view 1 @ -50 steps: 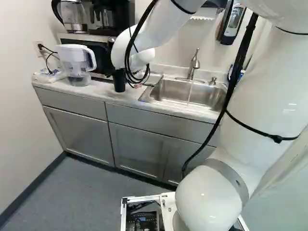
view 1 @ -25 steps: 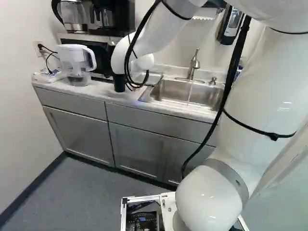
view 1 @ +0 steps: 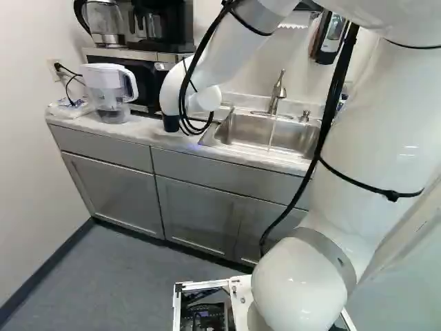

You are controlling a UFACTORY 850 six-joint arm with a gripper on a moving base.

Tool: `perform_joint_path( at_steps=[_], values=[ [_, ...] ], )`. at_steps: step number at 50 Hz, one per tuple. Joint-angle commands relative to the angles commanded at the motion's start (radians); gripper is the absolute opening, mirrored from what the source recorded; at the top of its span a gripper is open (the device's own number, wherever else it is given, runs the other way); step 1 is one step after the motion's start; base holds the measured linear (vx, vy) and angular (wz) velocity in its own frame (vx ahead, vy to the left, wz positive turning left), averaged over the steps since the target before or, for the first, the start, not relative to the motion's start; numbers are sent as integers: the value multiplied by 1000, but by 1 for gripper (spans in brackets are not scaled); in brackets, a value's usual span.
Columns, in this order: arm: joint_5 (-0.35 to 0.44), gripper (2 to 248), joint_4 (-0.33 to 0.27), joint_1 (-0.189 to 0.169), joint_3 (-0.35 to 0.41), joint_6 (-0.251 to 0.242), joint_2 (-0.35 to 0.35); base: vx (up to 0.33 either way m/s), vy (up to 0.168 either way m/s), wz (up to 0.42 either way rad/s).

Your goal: Rinse the cup and place it in the tray

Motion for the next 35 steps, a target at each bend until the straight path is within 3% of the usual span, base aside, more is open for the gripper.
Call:
perform_joint_path(
  at_steps=[35],
  values=[
    [171,247,0,6,54,0,-24,0,0,0]
  ],
)
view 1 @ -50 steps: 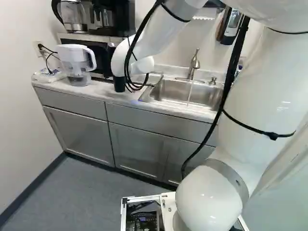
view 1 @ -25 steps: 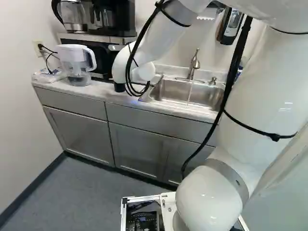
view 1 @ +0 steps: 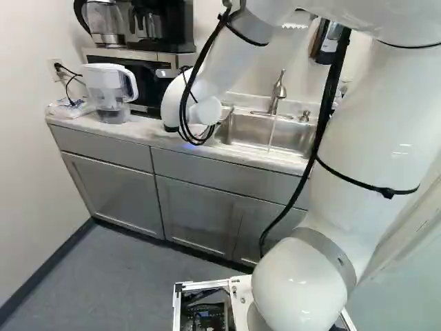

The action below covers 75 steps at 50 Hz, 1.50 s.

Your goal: Rinse the cup and place it in the tray

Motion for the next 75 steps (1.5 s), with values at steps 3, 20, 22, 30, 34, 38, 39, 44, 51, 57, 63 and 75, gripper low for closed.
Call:
perform_joint_path(
  at_steps=[3,20,22,30,34,38,39,44,51,57,63,75],
  values=[
    [12,247,0,0,6,0,-1,0,0,0],
    [25,247,0,1,10,0,-14,0,0,0],
    [25,247,0,1,10,0,-14,0,0,0],
    [25,247,0,1,10,0,-14,0,0,0],
    [25,247,0,1,10,0,-14,0,0,0],
    [25,247,0,1,10,0,-14,0,0,0],
    [25,247,0,1,10,0,-14,0,0,0],
    [25,216,0,1,10,0,-14,0,0,0],
    [25,140,0,1,10,0,-14,0,0,0],
    [25,125,0,1,10,0,-14,0,0,0],
    [25,125,0,1,10,0,-14,0,0,0],
    [25,125,0,1,10,0,-14,0,0,0]
  ],
)
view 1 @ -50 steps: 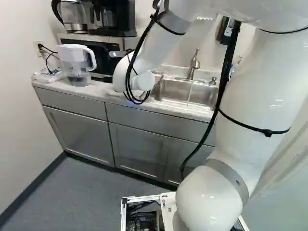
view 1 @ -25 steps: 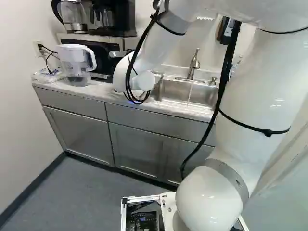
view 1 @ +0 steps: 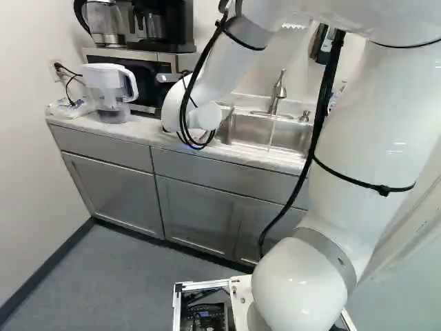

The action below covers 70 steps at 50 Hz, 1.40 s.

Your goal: Rinse the cup and place it in the tray

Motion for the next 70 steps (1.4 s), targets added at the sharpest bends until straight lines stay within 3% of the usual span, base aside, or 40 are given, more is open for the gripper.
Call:
perform_joint_path(
  at_steps=[42,70],
  values=[
    [0,125,0,-65,36,0,116,0,0,0],
    [0,125,0,-116,30,0,137,0,0,0]
  ],
)
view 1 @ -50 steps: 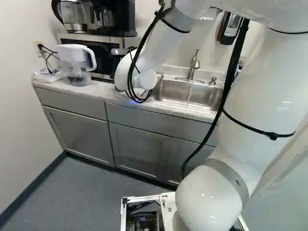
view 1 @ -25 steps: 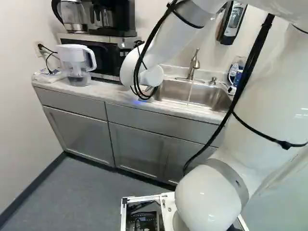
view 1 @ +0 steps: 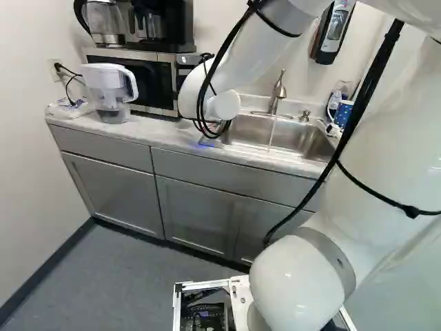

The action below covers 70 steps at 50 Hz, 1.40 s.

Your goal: Rinse the cup and place it in the tray

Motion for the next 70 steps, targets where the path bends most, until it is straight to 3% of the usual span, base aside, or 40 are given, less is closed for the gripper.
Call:
perform_joint_path(
  at_steps=[70],
  values=[
    [0,125,0,-200,9,0,9,0,0,0]
  ],
)
